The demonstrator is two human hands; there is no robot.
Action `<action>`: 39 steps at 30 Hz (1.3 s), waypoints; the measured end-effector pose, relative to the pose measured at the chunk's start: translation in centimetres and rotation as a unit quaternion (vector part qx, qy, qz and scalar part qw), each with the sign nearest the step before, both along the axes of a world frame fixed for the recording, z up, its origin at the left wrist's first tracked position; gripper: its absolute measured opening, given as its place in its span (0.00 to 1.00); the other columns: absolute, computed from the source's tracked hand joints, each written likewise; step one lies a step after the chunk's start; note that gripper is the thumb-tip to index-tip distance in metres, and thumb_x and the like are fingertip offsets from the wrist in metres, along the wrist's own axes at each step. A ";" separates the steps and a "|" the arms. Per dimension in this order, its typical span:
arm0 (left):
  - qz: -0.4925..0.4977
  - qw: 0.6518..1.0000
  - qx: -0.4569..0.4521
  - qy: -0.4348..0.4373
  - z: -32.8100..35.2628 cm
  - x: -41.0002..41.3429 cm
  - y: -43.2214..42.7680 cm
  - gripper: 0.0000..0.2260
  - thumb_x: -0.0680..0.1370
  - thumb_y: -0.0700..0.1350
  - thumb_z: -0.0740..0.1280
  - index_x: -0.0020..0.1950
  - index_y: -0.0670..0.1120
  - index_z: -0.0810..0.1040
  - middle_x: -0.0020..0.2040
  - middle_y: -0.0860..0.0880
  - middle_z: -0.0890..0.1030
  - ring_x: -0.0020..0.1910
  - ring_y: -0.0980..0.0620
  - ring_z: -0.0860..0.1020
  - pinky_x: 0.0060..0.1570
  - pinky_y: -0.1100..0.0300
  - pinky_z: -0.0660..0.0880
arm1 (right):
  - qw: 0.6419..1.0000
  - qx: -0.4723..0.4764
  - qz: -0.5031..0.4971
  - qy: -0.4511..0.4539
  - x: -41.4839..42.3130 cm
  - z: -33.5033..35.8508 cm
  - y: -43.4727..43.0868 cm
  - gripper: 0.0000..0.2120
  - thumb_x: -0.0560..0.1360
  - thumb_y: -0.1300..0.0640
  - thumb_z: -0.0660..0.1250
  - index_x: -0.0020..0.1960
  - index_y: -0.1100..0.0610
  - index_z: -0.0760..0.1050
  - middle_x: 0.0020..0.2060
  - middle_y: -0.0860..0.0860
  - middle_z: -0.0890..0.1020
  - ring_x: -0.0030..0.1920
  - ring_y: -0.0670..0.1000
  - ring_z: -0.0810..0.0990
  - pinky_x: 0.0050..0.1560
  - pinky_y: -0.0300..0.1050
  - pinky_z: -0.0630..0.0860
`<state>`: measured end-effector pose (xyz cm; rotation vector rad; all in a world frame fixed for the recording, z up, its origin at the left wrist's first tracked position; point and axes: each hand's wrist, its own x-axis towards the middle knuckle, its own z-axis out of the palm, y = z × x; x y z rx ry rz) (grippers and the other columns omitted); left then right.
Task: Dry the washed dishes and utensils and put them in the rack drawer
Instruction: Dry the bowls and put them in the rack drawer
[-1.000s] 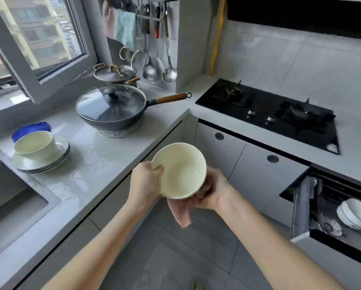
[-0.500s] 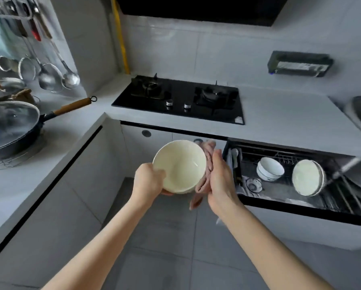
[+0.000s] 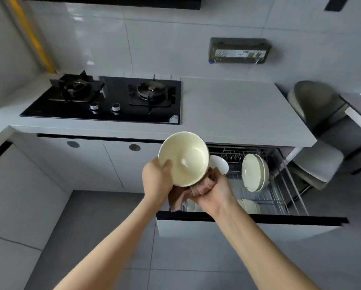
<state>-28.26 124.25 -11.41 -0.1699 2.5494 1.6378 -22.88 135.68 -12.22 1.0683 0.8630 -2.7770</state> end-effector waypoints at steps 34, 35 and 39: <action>-0.215 0.893 -0.059 -0.391 -17.2 -14.0 24.4 0.08 0.81 0.43 0.60 0.53 0.40 0.75 0.41 0.43 0.80 0.35 0.49 0.79 0.31 0.60 0.79 | 0.733 0.485 0.326 -0.348 -1.5 -19.2 41.5 0.43 0.60 0.44 0.79 0.69 0.52 0.65 0.54 0.48 0.79 0.42 0.49 0.77 0.39 0.43 0.74; -0.189 0.894 -0.054 -0.403 -17.4 -13.8 24.6 0.08 0.81 0.42 0.60 0.51 0.40 0.76 0.40 0.43 0.80 0.34 0.49 0.78 0.29 0.61 0.78 | 0.694 0.512 0.360 -0.357 -1.5 -20.7 42.1 0.41 0.63 0.45 0.78 0.70 0.53 0.63 0.55 0.48 0.78 0.44 0.48 0.76 0.41 0.42 0.75; -0.118 0.893 -0.044 -0.432 -18.3 -12.5 24.6 0.08 0.80 0.42 0.60 0.45 0.42 0.76 0.40 0.41 0.80 0.33 0.49 0.77 0.34 0.60 0.76 | 0.564 0.584 0.466 -0.351 -1.6 -26.1 42.8 0.38 0.61 0.37 0.75 0.63 0.55 0.66 0.50 0.47 0.78 0.44 0.46 0.79 0.41 0.42 0.79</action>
